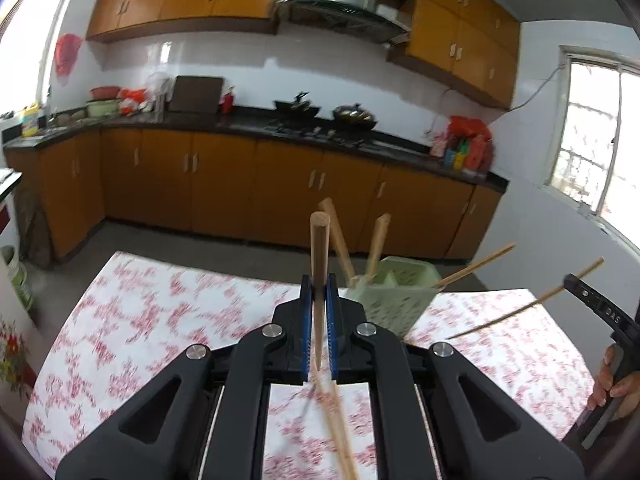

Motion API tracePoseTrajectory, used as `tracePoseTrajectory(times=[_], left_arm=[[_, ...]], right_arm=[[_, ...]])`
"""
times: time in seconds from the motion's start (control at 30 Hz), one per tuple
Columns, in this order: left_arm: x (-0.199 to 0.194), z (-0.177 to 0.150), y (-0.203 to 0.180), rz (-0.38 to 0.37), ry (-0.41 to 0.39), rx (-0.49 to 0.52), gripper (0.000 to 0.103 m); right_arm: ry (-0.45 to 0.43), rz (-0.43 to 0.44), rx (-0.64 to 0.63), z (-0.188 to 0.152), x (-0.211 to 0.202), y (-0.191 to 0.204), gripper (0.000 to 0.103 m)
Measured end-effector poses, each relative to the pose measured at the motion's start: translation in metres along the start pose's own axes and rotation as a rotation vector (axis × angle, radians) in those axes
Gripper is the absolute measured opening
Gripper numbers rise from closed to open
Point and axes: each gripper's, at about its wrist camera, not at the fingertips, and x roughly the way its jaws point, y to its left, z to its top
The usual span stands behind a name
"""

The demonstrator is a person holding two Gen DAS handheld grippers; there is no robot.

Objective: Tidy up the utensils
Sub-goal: 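Lift the chopstick with the right tool over the green holder while the left tool carries its chopstick there, then open the right tool to drop its chopstick into the holder while the left tool releases its chopstick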

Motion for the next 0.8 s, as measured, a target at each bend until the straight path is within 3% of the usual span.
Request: tracePoseTrajectory(times=[0.2,0.37,0.57,0.8], left_arm=[[-0.011,0.026,-0.033,-0.072,-0.06,0.039,0.007],[-0.016,0.053,-0.054,-0.083,-0.161,0.035,0.007],[0.007,0.074,-0.065,-0.03,-0.244,-0.002,0.007],[0.048,0.071,-0.069,-0.007,-0.21,-0.024,0.007]], right_arm=[[-0.03,0.115,-0.002,0.031,-0.011,0.021,0.008],[-0.097,0.115,-0.025,0.056,-0.006,0.036,0.008],[-0.076,0.087,-0.034,0.066,0.035,0.045,0.008],[0.01,0.074,-0.006,0.062,0.08,0.039,0.008]])
